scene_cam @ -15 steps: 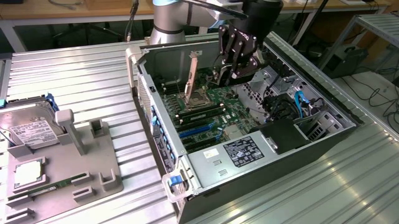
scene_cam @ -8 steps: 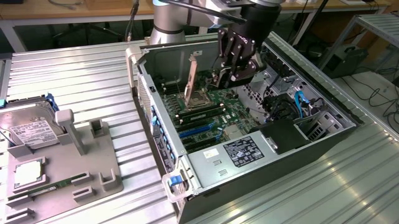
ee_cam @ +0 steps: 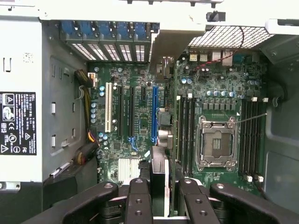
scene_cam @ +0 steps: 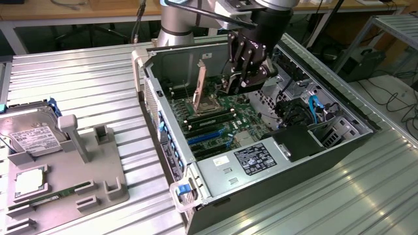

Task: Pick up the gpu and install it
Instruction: 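Insert the gpu into the slot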

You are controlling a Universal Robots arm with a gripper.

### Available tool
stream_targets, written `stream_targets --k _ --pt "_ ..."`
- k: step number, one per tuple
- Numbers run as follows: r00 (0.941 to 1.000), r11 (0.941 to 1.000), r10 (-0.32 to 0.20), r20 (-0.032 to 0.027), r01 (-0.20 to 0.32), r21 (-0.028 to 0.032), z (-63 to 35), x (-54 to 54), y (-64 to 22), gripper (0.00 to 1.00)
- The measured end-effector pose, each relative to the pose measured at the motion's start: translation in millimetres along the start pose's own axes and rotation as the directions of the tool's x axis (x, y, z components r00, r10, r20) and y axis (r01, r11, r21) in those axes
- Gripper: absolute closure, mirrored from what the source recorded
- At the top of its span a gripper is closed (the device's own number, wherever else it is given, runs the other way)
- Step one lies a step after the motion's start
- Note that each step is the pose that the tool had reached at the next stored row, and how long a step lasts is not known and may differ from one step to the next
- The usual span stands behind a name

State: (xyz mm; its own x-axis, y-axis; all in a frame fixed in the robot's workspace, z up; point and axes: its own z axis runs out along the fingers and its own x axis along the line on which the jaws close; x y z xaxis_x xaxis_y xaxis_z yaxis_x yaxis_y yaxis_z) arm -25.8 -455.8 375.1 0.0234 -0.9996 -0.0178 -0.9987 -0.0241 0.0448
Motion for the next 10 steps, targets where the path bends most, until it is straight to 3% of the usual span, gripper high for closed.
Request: stream_targets --k 10 --pt "1.0 1.0 0.0 -0.0001 0.0 0.0011 4.6 0.1 -0.1 0.72"
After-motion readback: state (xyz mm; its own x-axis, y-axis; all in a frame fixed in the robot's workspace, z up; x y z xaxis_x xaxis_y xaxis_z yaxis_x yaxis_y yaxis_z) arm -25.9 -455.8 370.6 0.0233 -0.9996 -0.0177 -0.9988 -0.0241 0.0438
